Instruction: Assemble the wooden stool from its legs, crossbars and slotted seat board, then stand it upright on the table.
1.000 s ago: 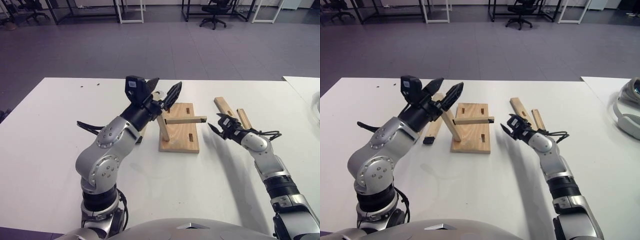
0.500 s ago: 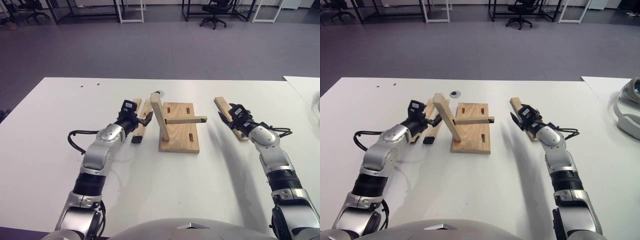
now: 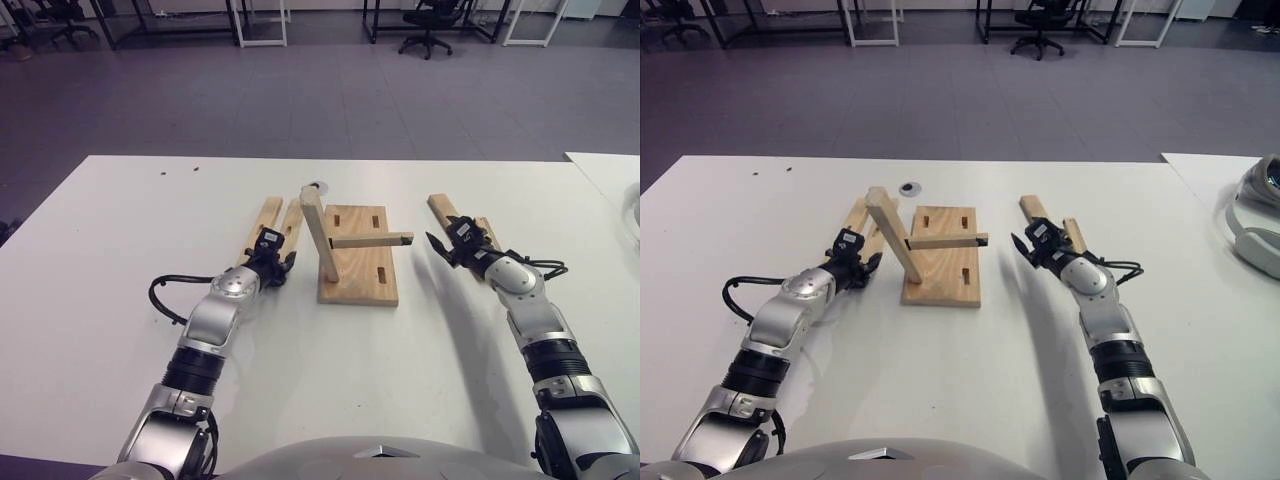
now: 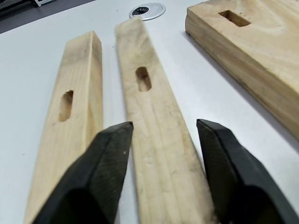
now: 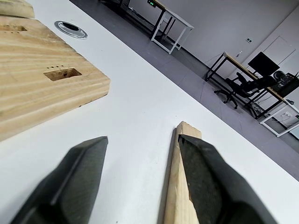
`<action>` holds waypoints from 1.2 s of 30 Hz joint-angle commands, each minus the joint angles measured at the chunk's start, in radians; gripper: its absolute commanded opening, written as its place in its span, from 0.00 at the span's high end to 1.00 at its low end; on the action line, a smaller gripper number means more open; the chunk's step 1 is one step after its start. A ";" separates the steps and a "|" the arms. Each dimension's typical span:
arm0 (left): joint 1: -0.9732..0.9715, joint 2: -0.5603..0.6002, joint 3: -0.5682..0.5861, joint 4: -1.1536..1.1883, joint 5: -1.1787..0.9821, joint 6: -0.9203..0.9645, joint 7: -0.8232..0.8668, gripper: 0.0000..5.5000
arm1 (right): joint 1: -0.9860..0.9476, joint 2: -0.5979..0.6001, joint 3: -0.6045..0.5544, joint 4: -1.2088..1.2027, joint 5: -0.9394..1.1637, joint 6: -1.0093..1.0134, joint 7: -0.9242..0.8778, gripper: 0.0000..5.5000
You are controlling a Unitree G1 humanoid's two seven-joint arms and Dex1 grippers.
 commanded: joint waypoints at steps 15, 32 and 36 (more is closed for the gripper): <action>0.066 -0.031 0.042 -0.015 -0.011 -0.025 -0.054 0.49 | -0.029 0.001 0.007 0.011 -0.007 -0.002 -0.014 0.49; -0.314 0.013 0.193 0.093 -0.120 -0.463 -0.283 0.62 | -0.436 0.142 -0.310 -0.037 0.675 0.409 0.173 0.49; -0.451 0.045 0.183 0.223 -0.158 -0.594 -0.461 0.62 | -0.575 0.223 -0.384 -0.073 0.907 0.588 0.138 0.49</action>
